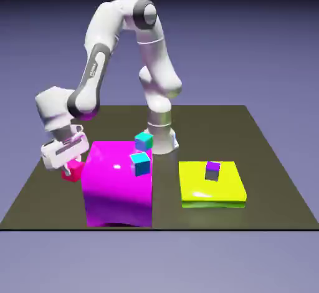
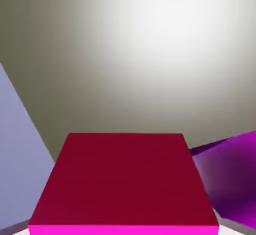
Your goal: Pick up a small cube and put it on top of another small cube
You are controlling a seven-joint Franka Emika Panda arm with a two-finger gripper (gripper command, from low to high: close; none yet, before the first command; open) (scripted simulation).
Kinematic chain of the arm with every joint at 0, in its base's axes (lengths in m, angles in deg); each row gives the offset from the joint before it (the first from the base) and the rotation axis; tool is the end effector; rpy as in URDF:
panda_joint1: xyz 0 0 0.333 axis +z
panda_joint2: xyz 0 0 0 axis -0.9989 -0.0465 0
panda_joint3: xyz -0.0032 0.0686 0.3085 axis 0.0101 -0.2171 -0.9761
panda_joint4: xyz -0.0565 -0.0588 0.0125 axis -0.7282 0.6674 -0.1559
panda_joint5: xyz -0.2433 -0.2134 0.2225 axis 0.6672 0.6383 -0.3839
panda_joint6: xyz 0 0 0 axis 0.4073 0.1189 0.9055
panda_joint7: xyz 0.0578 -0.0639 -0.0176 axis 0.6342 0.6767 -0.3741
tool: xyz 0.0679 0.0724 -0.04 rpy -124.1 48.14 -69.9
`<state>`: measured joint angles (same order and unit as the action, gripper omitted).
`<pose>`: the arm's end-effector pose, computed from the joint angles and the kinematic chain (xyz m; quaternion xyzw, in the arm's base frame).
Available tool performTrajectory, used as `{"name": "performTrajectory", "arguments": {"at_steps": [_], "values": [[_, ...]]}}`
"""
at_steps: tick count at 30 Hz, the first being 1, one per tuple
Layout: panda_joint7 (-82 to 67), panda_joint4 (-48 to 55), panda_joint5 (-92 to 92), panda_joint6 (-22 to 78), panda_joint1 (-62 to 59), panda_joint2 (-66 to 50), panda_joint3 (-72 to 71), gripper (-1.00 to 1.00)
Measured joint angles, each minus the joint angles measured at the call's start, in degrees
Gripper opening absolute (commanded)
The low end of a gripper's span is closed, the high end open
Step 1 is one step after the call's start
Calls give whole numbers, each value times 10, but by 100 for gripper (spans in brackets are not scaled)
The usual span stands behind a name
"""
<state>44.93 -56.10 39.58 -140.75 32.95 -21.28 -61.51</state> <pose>0.4077 -0.3221 0.2798 -0.2767 0.9424 0.0983 0.1600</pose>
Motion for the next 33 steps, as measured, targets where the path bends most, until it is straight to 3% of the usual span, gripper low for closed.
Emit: {"name": "performTrajectory", "arguments": {"at_steps": [7,15,28,33], "values": [[-170,8,-38,88,95,93,80,-100],[-196,-54,-87,156,263,202,54,-100],[98,-190,-83,110,449,227,-148,-100],[82,-211,-107,-14,472,128,-171,-100]]}}
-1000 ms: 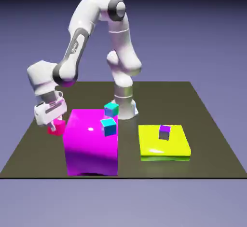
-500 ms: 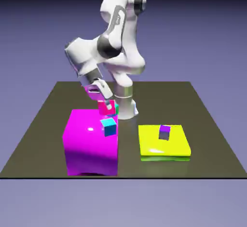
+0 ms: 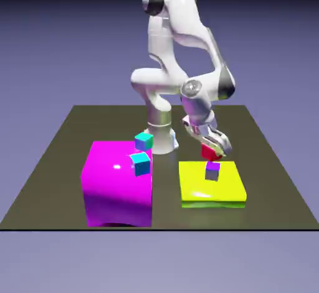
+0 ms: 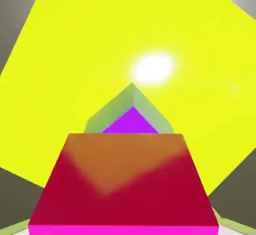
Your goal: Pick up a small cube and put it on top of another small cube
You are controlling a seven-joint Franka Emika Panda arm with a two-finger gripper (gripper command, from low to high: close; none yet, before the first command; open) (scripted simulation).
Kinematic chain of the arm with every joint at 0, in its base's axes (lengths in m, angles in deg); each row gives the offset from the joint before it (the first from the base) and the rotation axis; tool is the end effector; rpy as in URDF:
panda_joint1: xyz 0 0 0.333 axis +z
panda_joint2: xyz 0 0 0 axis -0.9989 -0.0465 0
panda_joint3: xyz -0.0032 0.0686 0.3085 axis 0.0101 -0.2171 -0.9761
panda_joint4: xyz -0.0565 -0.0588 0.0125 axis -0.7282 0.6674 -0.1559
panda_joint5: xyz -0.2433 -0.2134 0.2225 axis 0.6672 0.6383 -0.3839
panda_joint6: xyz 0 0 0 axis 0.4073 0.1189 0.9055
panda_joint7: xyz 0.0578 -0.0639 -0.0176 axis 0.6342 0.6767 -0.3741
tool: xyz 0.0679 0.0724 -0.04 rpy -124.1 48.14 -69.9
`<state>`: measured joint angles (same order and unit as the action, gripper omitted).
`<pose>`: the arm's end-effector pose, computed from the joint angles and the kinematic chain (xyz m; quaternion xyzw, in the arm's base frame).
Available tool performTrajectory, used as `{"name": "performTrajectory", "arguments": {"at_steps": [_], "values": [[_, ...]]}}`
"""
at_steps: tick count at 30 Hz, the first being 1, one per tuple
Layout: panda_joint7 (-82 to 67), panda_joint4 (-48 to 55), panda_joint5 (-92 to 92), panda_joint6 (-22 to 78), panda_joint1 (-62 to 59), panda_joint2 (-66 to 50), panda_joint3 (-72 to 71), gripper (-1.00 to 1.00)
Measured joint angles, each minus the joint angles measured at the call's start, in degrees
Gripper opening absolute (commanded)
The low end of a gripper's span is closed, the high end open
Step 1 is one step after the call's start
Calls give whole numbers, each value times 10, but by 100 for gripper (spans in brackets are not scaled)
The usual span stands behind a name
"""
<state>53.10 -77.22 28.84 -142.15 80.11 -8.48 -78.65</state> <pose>0.3579 0.1692 0.2424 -0.6176 0.7610 0.1975 0.0214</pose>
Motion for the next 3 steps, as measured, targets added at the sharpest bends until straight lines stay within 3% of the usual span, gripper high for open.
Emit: {"name": "performTrajectory", "arguments": {"at_steps": [1,3], "values": [[-1,-2,-2,-11,1,-9,-2,100],[-1,-2,-1,-10,1,-9,-2,100]]}}
